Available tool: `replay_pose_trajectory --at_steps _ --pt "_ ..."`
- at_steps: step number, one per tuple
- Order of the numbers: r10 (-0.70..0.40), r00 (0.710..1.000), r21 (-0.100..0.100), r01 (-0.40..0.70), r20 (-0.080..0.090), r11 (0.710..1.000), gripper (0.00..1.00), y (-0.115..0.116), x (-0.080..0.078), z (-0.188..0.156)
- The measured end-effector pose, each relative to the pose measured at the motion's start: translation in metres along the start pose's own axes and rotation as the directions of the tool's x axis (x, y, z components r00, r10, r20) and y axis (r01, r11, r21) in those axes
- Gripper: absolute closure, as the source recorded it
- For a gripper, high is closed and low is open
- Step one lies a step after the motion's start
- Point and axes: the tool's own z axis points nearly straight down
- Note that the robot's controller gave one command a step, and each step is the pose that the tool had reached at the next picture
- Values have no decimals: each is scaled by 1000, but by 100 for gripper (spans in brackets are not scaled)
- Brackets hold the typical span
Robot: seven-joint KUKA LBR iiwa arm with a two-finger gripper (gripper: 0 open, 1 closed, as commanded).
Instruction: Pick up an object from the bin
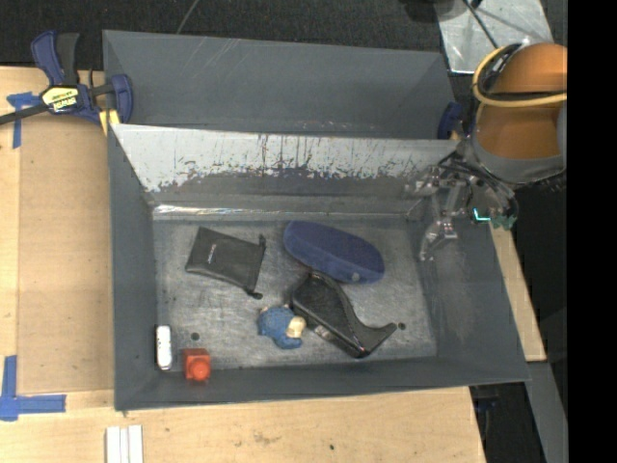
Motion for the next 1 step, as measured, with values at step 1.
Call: replay_pose_trajectory --at_steps 1 --pt "-200 980 -1 200 3 980 0 86 31 57"
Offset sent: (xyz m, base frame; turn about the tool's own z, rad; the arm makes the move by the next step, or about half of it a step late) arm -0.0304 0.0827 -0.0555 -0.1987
